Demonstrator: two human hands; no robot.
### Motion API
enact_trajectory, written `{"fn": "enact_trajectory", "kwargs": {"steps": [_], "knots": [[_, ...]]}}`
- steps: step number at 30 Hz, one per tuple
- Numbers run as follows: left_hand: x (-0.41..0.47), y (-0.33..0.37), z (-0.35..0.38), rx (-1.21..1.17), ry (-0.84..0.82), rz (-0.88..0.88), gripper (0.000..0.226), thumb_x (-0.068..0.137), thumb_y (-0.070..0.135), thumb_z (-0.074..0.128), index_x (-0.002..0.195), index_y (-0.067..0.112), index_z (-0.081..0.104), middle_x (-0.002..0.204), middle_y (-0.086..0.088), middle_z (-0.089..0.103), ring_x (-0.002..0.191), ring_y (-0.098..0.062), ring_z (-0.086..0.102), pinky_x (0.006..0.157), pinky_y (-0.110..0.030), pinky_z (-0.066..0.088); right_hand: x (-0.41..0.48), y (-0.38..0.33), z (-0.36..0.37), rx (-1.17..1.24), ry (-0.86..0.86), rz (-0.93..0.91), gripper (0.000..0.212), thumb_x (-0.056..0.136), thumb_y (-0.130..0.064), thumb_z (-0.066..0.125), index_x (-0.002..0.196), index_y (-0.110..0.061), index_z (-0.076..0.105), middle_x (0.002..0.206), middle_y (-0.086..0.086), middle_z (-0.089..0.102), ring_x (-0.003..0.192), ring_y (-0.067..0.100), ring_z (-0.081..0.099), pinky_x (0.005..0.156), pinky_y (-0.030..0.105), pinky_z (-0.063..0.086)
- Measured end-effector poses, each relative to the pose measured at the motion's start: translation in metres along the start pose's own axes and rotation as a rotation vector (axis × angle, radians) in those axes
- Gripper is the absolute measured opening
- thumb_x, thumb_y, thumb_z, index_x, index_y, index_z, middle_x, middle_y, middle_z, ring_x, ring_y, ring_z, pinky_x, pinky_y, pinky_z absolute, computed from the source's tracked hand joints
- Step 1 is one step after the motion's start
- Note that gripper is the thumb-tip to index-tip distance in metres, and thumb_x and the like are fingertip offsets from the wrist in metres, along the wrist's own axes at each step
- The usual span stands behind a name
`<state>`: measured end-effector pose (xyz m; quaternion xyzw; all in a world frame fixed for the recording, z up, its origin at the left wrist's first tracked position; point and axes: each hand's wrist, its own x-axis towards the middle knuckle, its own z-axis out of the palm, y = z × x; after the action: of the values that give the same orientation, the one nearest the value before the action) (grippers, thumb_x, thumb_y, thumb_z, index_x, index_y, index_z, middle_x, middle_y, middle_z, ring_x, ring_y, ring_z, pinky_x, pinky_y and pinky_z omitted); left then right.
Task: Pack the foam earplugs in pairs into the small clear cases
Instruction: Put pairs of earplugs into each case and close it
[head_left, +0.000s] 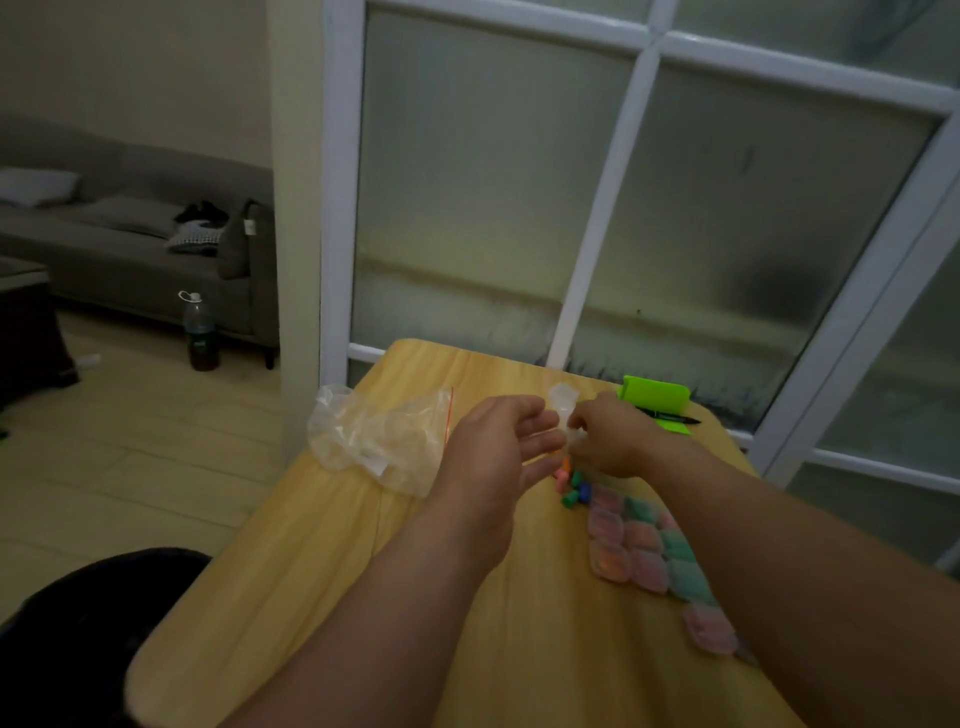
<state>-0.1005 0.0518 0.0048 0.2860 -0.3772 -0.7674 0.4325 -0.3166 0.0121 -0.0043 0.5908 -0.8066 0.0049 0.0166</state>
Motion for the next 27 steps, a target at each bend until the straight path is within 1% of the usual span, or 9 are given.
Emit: {"fn": "enact_trajectory", "kwargs": {"steps": [3, 5, 9, 11, 14, 17, 21, 24, 27], "knots": [[-0.008, -0.002, 0.001, 0.067, -0.027, 0.004, 0.022, 0.103, 0.015, 0.053, 0.116, 0.003, 0.067, 0.116, -0.024, 0.073, 0.095, -0.029, 0.074, 0.096, -0.053, 0.059, -0.015, 0.002, -0.020, 0.245, 0.160, 0.057, 0.029, 0.091, -0.027, 0.071, 0.116, -0.012, 0.071, 0.113, 0.010, 0.073, 0.109, 0.029, 0.068, 0.087, 0.035, 0.053], [-0.015, -0.004, -0.001, 0.128, -0.037, -0.009, 0.022, 0.103, 0.017, 0.056, 0.117, 0.003, 0.066, 0.118, -0.025, 0.072, 0.097, -0.033, 0.074, 0.094, -0.052, 0.060, -0.039, -0.007, -0.040, 0.457, 0.290, 0.059, 0.027, 0.092, -0.025, 0.074, 0.117, -0.015, 0.070, 0.103, 0.004, 0.074, 0.096, 0.021, 0.069, 0.078, 0.030, 0.051], [-0.029, -0.002, -0.004, 0.170, -0.088, -0.102, 0.036, 0.105, 0.036, 0.058, 0.127, 0.008, 0.061, 0.120, -0.026, 0.070, 0.105, -0.037, 0.074, 0.085, -0.051, 0.064, -0.118, -0.042, -0.057, 0.812, 0.375, -0.117, 0.026, 0.098, -0.024, 0.073, 0.124, -0.025, 0.070, 0.101, -0.010, 0.072, 0.088, 0.001, 0.066, 0.072, 0.008, 0.048], [-0.038, 0.002, -0.009, 0.193, -0.143, -0.140, 0.042, 0.105, 0.044, 0.055, 0.126, 0.009, 0.065, 0.118, -0.024, 0.072, 0.106, -0.038, 0.074, 0.087, -0.054, 0.063, -0.153, -0.054, -0.046, 0.920, 0.356, -0.178, 0.026, 0.099, -0.029, 0.072, 0.125, -0.031, 0.069, 0.107, -0.015, 0.073, 0.096, -0.002, 0.066, 0.078, 0.012, 0.051], [-0.053, 0.007, -0.019, 0.217, -0.212, -0.116, 0.037, 0.106, 0.036, 0.056, 0.126, 0.007, 0.067, 0.113, -0.023, 0.075, 0.104, -0.037, 0.075, 0.088, -0.051, 0.063, -0.183, -0.066, -0.028, 0.964, 0.325, -0.177, 0.024, 0.101, -0.038, 0.069, 0.125, -0.040, 0.067, 0.111, -0.024, 0.071, 0.103, -0.002, 0.066, 0.077, 0.013, 0.052], [-0.063, 0.007, -0.034, 0.232, -0.234, -0.096, 0.032, 0.106, 0.026, 0.059, 0.125, 0.001, 0.063, 0.104, -0.020, 0.076, 0.095, -0.031, 0.077, 0.082, -0.045, 0.063, -0.196, -0.072, -0.016, 0.989, 0.304, -0.155, 0.029, 0.099, -0.030, 0.073, 0.125, -0.041, 0.066, 0.113, -0.022, 0.071, 0.103, 0.001, 0.066, 0.078, 0.018, 0.054], [-0.073, 0.006, -0.046, 0.231, -0.252, -0.085, 0.030, 0.101, 0.017, 0.066, 0.126, 0.001, 0.062, 0.102, -0.021, 0.076, 0.095, -0.031, 0.076, 0.088, -0.047, 0.062, -0.209, -0.077, -0.011, 1.002, 0.260, -0.160, 0.030, 0.098, -0.027, 0.074, 0.122, -0.044, 0.067, 0.114, -0.024, 0.071, 0.104, 0.000, 0.067, 0.080, 0.022, 0.057], [-0.076, 0.005, -0.049, 0.260, -0.252, -0.068, 0.029, 0.098, 0.015, 0.071, 0.125, 0.008, 0.066, 0.109, -0.022, 0.077, 0.103, -0.034, 0.076, 0.091, -0.046, 0.061, -0.213, -0.078, -0.010, 1.061, 0.235, -0.120, 0.025, 0.101, -0.030, 0.069, 0.120, -0.046, 0.069, 0.110, -0.023, 0.074, 0.103, -0.003, 0.069, 0.082, 0.018, 0.057], [-0.077, 0.002, -0.049, 0.308, -0.242, -0.048, 0.024, 0.097, 0.013, 0.073, 0.120, 0.010, 0.071, 0.104, -0.024, 0.077, 0.098, -0.032, 0.077, 0.090, -0.045, 0.062, -0.210, -0.078, -0.007, 1.172, 0.199, 0.010, 0.014, 0.103, -0.035, 0.065, 0.114, -0.040, 0.072, 0.102, -0.016, 0.078, 0.097, 0.000, 0.073, 0.084, 0.026, 0.058]]}}
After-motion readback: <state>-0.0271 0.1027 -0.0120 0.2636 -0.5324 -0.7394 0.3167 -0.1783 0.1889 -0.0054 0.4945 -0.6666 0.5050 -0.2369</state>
